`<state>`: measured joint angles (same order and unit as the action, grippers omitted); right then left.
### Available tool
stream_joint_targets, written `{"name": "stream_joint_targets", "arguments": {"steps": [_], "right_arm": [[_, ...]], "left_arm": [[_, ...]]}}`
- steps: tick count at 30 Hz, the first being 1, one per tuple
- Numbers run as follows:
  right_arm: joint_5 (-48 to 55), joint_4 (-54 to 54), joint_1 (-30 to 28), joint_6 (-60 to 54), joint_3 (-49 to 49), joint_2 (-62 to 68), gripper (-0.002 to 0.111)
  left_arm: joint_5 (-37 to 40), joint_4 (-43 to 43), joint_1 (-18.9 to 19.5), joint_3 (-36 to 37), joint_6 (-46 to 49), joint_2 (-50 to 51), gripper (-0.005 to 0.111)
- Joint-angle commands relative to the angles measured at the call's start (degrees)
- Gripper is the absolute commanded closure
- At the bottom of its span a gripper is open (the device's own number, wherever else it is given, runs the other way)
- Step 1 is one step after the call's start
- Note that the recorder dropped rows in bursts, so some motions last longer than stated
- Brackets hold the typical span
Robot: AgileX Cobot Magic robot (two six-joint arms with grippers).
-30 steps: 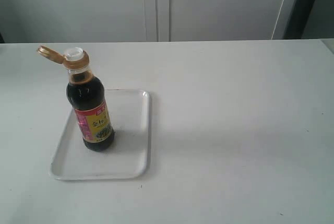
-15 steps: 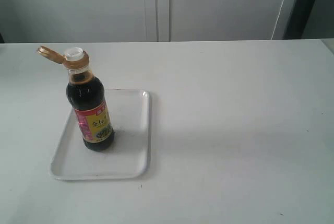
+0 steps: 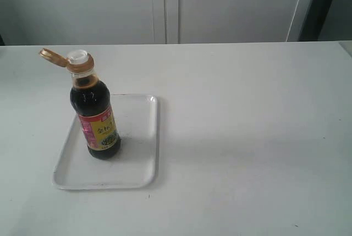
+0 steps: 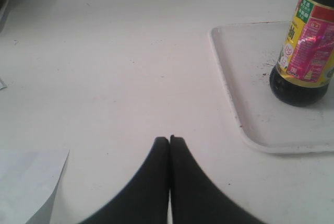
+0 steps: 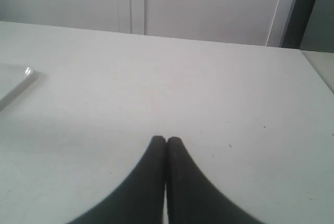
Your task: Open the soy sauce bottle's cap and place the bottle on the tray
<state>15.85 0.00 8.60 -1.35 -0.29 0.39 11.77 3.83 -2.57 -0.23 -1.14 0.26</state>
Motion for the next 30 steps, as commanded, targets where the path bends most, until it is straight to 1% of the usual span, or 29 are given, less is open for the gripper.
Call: {"name": "stream_joint_targets", "arguments": {"steps": [1, 8, 30], "right_arm": [[1.7, 0.0, 0.0, -1.9, 0.3, -0.4, 0.108], [3.3, 0.0, 0.0, -1.5, 0.3, -0.4, 0.108], [3.3, 0.0, 0.0, -1.4, 0.3, -0.4, 0.108]], "left_arm": [[-0.2, 0.8, 0.2, 0.2, -0.2, -0.3, 0.107], [-0.2, 0.8, 0.2, 0.2, -0.2, -0.3, 0.107], [-0.2, 0.8, 0.2, 0.2, -0.2, -0.3, 0.107]]}}
